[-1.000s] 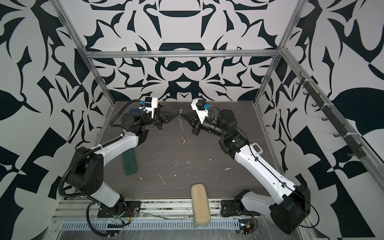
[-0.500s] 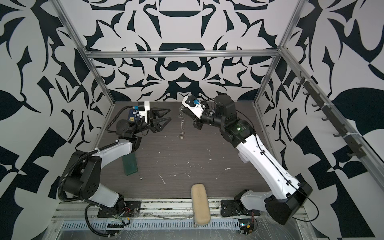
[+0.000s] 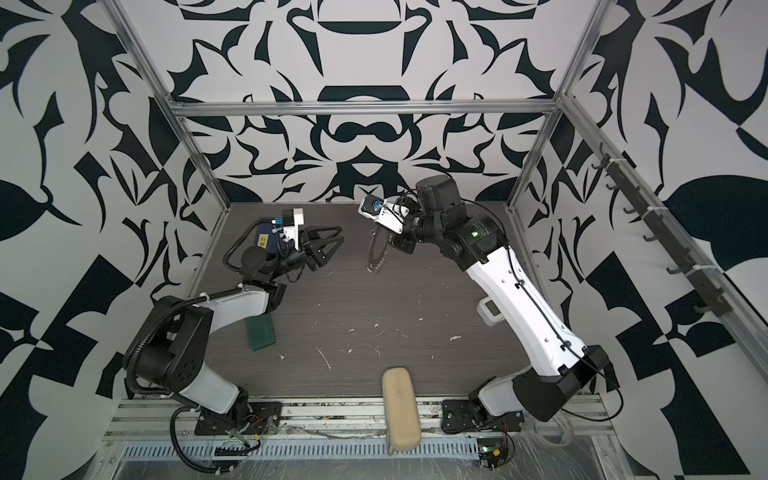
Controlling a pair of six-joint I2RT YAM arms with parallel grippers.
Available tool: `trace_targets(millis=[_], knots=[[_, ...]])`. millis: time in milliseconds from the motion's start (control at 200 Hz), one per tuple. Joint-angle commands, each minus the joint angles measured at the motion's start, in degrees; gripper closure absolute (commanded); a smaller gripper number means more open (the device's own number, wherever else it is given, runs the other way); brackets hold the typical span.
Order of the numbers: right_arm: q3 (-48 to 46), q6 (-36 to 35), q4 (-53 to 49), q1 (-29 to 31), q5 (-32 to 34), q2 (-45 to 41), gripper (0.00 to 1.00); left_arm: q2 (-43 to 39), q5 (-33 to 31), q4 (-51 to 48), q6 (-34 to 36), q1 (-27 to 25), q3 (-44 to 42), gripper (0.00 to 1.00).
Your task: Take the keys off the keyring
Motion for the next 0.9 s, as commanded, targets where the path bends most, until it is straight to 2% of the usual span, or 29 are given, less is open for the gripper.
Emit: trace_targets(millis=[0, 155, 305, 370, 440, 635, 895], knots=[[-0.38, 0.43, 3.54, 0.14, -0.14, -2.59, 1.0, 3.34, -4.15, 2.3, -0.5, -3.69, 3.39, 0.5], [-1.83, 1.66, 5.13, 0.22, -1.09, -3.77, 1.0, 9.03, -7.2, 2.3, 0.24, -8.15, 7.67, 0.56], [-1.65, 2.31, 5.45, 0.33, -1.87, -4.2, 1.0, 13.13, -10.58, 2.3, 0.48, -9.83, 10.24, 0.62], [-1.52, 2.4, 5.54, 0.36, -2.02, -4.3, 1.0, 14.21, -11.6, 2.3, -0.15, -10.07, 11.05, 0.73], [-1.22, 2.34, 5.43, 0.44, -1.73, -4.22, 1.0, 14.91, -14.15, 2.3, -1.1, -10.11, 11.04, 1.0], [-0.83, 2.19, 5.32, 0.48, -1.07, -3.74, 1.0, 14.77, -16.27, 1.94, -0.85, -10.5, 9.68, 1.0], [-0.83, 2.59, 6.59, 1.52, -1.29, -2.45, 1.0, 15.44, -20.57, -4.24, -3.56, -12.69, 10.94, 1.0]])
